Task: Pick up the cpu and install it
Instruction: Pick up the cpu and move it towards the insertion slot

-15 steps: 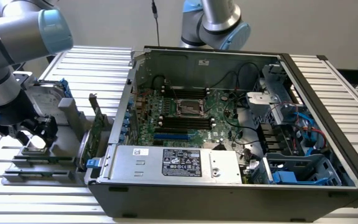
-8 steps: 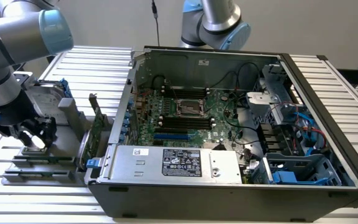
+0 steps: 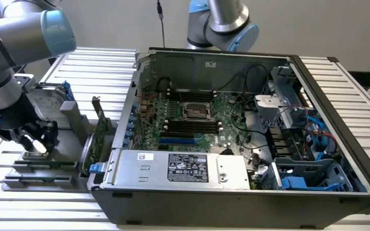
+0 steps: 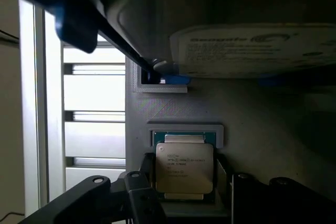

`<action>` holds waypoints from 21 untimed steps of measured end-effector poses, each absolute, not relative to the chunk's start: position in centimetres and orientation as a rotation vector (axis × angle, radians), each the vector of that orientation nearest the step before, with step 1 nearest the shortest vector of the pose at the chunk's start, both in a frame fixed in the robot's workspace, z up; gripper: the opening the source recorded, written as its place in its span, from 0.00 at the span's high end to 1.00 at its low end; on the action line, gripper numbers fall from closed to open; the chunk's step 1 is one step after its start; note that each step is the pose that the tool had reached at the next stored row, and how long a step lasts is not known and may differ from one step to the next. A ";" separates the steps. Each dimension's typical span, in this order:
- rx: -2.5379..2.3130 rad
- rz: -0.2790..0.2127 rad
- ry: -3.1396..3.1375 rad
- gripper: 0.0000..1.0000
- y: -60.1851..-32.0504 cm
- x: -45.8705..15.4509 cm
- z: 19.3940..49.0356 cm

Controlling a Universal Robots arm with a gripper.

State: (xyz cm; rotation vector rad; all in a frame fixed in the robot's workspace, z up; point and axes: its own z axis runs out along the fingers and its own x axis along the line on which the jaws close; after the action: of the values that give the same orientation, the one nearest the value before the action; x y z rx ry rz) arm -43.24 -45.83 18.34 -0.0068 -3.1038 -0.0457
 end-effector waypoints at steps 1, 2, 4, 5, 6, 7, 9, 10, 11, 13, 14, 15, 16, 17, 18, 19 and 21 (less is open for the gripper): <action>-0.007 -0.046 -3.103 0.45 -45.8 -43.2 18.3; -0.007 -0.046 -3.103 0.45 -45.8 -43.2 18.3; -0.007 -0.046 -3.102 0.45 -45.8 -43.2 18.3; -0.007 -0.046 -3.102 0.45 -45.8 -43.2 18.4; -0.007 -0.046 -3.102 0.45 -45.8 -43.2 18.4; -0.007 -0.046 -3.102 0.45 -45.8 -43.2 18.5; -0.007 -0.046 -3.102 0.45 -45.8 -43.2 18.7; -0.007 -0.046 -3.102 0.45 -45.8 -43.2 18.8; -0.007 -0.046 -3.102 0.45 -45.8 -43.2 19.0; -0.007 -0.046 -3.102 0.45 -45.8 -43.2 19.6; -0.007 -0.046 -3.102 0.45 -45.8 -43.2 19.9; -0.007 -0.046 -3.102 0.45 -45.8 -43.2 20.3; -0.007 -0.046 -3.102 0.45 -45.8 -43.2 20.7; -0.007 -0.046 -3.102 0.45 -45.8 -43.2 21.2; -0.007 -0.046 -3.102 0.45 -45.8 -43.2 21.6; -0.007 -0.046 -3.102 0.45 -45.8 -43.2 22.1; -0.007 -0.046 -3.102 0.45 -45.8 -43.2 23.0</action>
State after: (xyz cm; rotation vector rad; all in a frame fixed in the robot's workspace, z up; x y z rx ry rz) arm -43.24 -45.83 22.99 -0.0069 -3.1017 -0.0461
